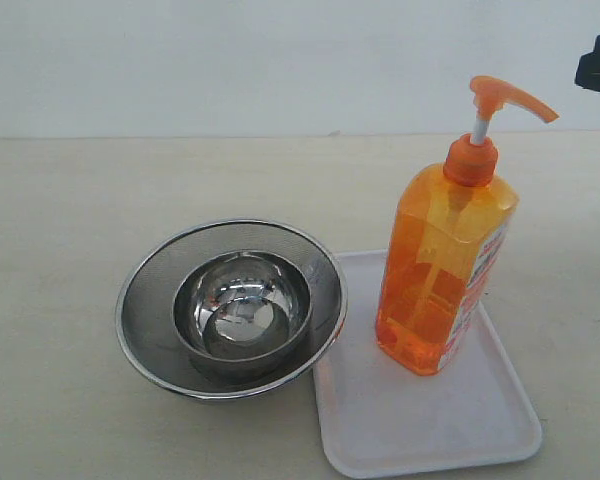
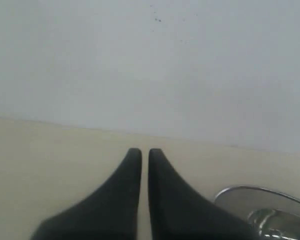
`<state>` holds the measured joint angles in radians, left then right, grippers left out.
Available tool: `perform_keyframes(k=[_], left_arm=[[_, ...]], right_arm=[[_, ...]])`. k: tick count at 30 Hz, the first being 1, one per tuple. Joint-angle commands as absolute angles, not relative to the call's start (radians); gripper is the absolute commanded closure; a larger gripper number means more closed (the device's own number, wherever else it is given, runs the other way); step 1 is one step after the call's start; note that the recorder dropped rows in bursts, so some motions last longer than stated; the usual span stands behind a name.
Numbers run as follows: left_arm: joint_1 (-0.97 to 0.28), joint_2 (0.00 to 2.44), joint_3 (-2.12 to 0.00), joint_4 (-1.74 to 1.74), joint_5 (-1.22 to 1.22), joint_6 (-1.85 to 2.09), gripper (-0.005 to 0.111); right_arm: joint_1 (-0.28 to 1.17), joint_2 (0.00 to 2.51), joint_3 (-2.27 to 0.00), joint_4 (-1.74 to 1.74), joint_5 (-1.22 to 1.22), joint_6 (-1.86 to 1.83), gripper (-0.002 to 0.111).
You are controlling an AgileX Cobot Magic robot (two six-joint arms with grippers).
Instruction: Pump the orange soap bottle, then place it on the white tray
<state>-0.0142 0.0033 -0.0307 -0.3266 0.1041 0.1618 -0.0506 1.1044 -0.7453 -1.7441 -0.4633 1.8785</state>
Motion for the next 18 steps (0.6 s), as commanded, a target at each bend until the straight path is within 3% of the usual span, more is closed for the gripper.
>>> perform_keyframes(k=[1,10,18], left_arm=[[0.031,0.000,0.000,-0.314,0.000,0.203,0.102],[0.050,0.000,0.000,-0.212,0.310,0.313,0.102],[0.050,0.000,0.000,-0.212,0.316,0.279,0.102]], right_arm=[[-0.049,1.099,-0.744,-1.744,-0.464,1.877,0.108],[-0.049,1.099,-0.744,-1.744,-0.464,1.877,0.108],[-0.049,1.099,-0.744,-1.744,-0.464,1.879,0.108]])
